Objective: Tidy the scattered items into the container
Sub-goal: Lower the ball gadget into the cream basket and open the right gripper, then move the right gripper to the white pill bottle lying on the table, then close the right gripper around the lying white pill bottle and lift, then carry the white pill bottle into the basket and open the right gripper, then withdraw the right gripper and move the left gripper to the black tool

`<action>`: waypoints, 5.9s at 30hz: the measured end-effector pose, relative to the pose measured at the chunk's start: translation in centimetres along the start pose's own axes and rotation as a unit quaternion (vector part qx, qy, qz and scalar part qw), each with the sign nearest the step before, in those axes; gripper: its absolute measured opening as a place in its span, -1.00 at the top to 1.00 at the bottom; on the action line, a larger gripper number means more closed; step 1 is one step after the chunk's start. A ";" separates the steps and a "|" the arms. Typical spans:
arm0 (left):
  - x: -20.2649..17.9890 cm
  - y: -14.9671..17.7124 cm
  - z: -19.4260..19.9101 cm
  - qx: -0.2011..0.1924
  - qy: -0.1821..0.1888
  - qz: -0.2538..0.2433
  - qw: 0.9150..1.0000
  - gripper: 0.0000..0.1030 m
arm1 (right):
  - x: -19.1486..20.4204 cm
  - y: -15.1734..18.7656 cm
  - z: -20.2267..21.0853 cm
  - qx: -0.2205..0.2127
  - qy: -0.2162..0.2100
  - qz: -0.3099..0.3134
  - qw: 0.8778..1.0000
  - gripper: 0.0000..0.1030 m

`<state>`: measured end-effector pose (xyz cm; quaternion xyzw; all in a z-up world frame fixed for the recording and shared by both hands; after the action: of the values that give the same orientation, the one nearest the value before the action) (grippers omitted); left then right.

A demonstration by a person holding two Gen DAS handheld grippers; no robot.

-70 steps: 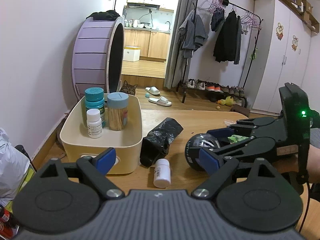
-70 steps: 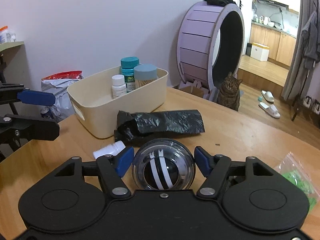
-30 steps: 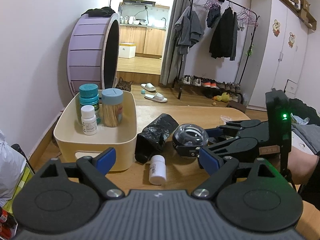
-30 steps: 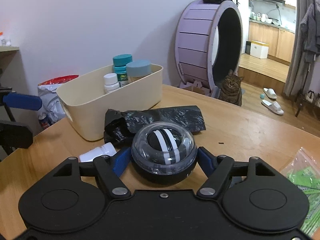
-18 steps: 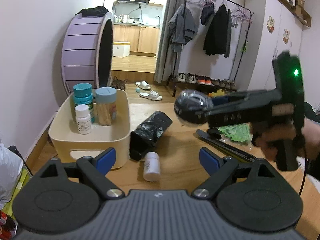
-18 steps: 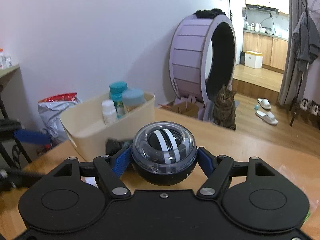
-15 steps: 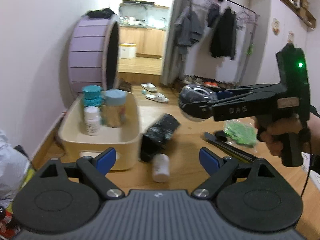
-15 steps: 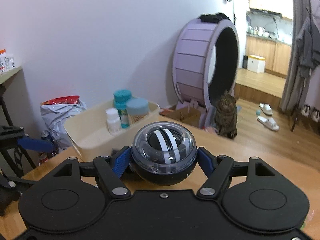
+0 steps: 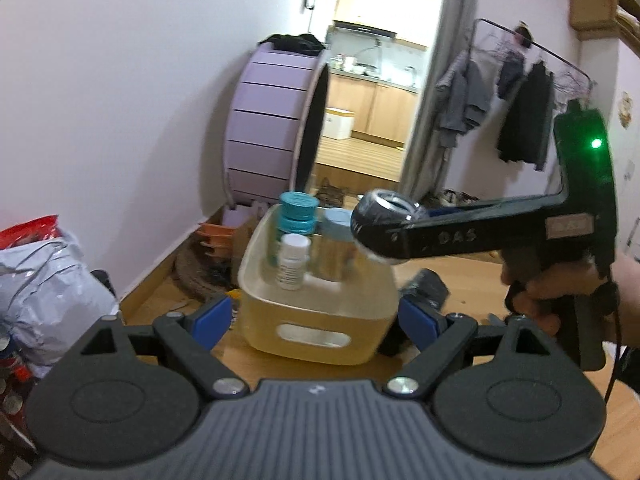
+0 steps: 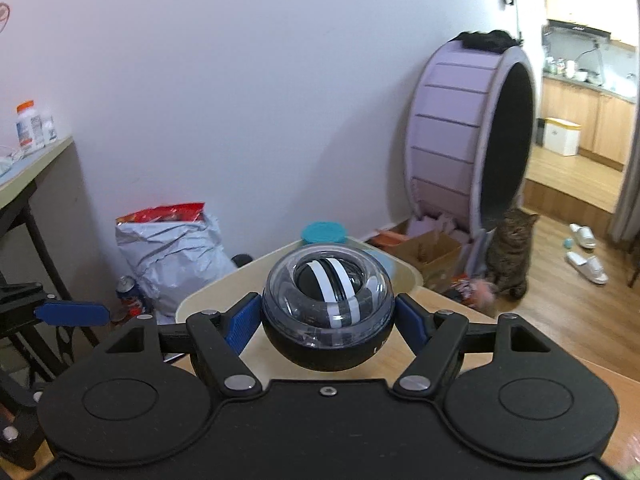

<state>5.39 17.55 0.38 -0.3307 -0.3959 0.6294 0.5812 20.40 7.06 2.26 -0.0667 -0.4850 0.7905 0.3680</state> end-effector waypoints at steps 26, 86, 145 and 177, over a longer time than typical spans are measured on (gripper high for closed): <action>1.2 0.0 0.0 -0.002 0.001 0.019 1.000 -0.74 | 1.8 2.6 -6.8 0.053 0.058 0.080 0.994 -0.42; -4.2 0.1 0.0 -0.002 0.060 -0.043 0.997 -0.74 | -1.8 12.0 2.4 0.164 0.053 -0.025 0.985 0.13; 1.7 0.1 0.0 0.010 -0.045 0.010 0.999 -0.74 | 2.9 -0.5 -3.8 0.024 -0.054 -0.062 0.996 0.48; -6.3 0.9 -1.1 0.005 0.075 -0.060 0.995 -0.74 | -9.9 6.4 13.2 -0.005 0.117 -0.099 0.988 -0.28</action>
<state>6.62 11.40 -1.21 -0.3496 -0.3671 0.5684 0.6480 18.10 -10.44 1.41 -0.1125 -0.4465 0.7344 0.4987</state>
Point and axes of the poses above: each gripper's, at about its wrist camera, not at the fingertips, and z roughly against the way its jaws point, x to its left, y to its underside, the point moved 8 cm from there along -z, roughly the way its jaws point, and after that the axes turned 14 degrees about -z, right-handed, at the moved point
